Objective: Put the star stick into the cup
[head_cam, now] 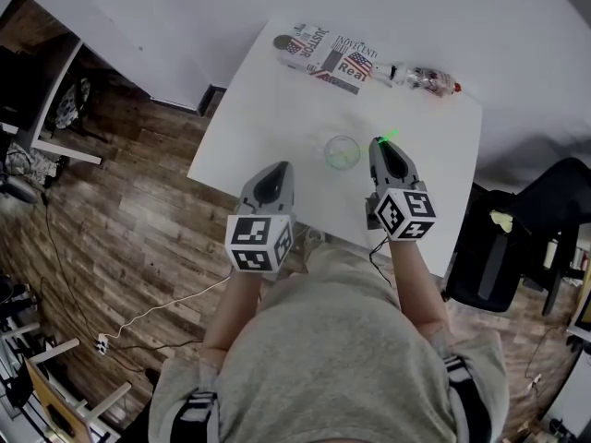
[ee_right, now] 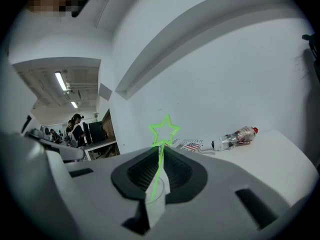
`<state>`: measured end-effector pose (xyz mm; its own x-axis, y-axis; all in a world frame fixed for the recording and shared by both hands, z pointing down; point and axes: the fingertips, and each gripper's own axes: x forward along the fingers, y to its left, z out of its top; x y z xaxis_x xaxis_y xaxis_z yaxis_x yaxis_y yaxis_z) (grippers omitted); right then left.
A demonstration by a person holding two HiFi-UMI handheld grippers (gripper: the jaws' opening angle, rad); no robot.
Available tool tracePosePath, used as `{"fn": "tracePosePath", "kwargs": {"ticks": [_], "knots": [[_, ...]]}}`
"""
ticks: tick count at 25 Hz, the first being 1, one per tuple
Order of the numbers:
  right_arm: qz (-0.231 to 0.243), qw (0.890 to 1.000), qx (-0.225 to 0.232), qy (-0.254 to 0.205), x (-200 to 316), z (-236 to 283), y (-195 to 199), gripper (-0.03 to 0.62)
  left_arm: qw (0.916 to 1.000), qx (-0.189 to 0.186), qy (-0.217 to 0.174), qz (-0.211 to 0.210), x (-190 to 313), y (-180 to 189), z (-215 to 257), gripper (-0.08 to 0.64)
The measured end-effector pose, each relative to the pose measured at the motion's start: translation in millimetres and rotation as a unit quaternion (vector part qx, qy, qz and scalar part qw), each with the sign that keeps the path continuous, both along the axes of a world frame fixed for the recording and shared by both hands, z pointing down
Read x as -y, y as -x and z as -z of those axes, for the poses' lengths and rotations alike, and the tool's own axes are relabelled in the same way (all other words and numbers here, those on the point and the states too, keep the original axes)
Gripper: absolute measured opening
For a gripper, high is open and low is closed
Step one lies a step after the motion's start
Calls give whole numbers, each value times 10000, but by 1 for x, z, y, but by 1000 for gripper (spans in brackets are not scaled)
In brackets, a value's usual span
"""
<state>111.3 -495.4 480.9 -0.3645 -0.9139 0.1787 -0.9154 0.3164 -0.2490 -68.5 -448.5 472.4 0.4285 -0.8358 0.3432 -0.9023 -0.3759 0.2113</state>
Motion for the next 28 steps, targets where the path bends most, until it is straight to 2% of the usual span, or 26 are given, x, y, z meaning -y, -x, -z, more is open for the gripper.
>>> {"fn": "tracePosePath", "kwargs": {"ticks": [18, 28], "knots": [[-266, 9995, -38, 181, -21, -13, -18, 37, 10000, -28, -44, 21, -36, 1, 9, 9], [-179, 9994, -59, 306, -40, -24, -16, 41, 10000, 0, -74, 37, -62, 1, 13, 9]]}}
